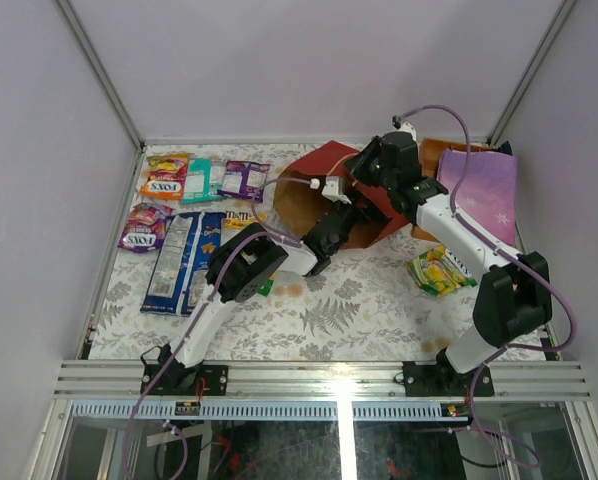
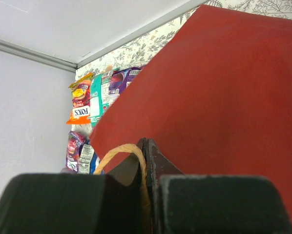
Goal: Take the snacks out of the paper bag
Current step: Take out the snack from the paper bag.
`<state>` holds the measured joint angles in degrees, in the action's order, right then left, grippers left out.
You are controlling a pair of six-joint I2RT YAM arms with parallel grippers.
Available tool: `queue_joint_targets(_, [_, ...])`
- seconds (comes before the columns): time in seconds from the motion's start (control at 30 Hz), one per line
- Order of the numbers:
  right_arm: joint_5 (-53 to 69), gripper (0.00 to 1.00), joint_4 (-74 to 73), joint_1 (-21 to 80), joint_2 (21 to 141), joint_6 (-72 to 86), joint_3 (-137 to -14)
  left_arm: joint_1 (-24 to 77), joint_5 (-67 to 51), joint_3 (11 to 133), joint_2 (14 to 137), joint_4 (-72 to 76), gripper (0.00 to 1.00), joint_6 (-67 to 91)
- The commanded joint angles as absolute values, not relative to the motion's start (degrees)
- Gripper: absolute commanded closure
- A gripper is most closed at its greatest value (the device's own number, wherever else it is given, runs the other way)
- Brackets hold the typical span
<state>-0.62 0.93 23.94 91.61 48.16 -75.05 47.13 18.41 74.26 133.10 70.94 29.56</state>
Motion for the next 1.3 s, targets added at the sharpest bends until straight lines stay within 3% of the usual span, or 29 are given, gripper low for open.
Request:
queue_joint_targets(0.0, [-2.2, 1.00, 1.8, 23.7, 88.0, 46.6, -77.2, 46.4, 17.5, 80.6, 136.5, 61.3, 0.00, 30.8])
queue_joint_targets(0.27, [-2.7, 1.00, 1.8, 23.7, 86.7, 46.3, -76.9, 45.1, 18.3, 80.7, 138.0, 59.4, 0.00, 38.0])
queue_joint_targets(0.43, [-2.2, 1.00, 2.2, 23.7, 86.3, 46.5, -76.5, 41.8, 14.2, 85.3, 141.2, 52.7, 0.00, 49.3])
queue_joint_targets(0.8, [-0.9, 1.00, 2.7, 23.7, 86.0, 47.5, -75.5, 39.2, 18.9, 98.1, 144.9, 33.1, 0.00, 61.6])
queue_joint_targets(1.27, [-0.2, 1.00, 3.3, 23.7, 84.9, 48.0, -74.1, 39.0, 11.6, 133.0, 162.9, 14.3, 0.03, 71.6])
